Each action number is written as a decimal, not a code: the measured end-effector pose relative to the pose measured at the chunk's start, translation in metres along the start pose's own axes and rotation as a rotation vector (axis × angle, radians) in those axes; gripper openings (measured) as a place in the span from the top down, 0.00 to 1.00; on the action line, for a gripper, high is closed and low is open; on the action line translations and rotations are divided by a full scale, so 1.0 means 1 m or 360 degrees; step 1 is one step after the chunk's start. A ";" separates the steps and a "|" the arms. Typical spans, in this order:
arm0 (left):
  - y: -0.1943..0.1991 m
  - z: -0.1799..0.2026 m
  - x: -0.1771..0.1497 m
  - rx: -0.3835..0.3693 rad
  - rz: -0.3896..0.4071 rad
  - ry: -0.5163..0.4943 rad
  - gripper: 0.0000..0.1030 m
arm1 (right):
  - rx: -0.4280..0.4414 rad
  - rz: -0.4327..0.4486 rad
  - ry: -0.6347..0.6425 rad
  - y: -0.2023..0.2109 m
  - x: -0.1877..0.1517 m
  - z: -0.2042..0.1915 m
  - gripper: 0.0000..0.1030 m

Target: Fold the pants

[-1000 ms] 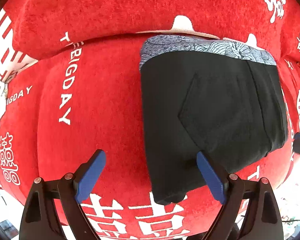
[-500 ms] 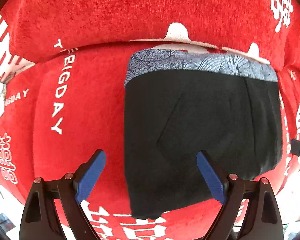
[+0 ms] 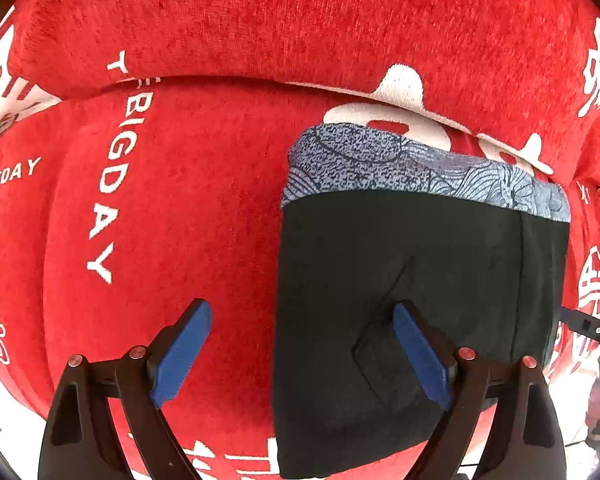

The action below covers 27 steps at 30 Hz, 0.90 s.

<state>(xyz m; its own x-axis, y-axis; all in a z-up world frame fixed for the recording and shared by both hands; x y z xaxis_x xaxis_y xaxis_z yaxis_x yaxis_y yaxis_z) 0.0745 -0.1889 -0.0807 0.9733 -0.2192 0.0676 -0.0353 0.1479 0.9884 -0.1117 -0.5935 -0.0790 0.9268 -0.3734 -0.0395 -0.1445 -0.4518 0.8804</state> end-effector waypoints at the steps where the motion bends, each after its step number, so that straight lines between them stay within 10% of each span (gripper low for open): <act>1: 0.000 0.001 0.000 0.0000 0.0001 0.0003 0.10 | -0.0002 -0.0009 0.0003 -0.002 0.001 0.001 0.00; 17: -0.008 0.012 0.010 -0.0212 -0.0009 -0.0029 0.10 | 0.0090 -0.0074 0.0045 -0.022 0.011 -0.011 0.00; 27: -0.037 0.013 0.024 -0.0464 -0.0078 -0.0094 0.10 | 0.0475 -0.0174 0.0073 -0.053 0.030 -0.016 0.10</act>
<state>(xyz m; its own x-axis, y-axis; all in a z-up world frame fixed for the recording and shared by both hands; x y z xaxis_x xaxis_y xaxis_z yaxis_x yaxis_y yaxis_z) 0.0961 -0.2125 -0.1137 0.9571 -0.2874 0.0368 0.0865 0.4046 0.9104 -0.0705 -0.5681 -0.1195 0.9562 -0.2757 -0.0986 -0.1324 -0.7075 0.6942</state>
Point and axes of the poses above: each gripper's, at about its wrist camera, not at the fingertips, and y roughly against the way its jaws point, z to its right, x to its top, the point moved 2 cm from there along -y, roughly the way its jaws point
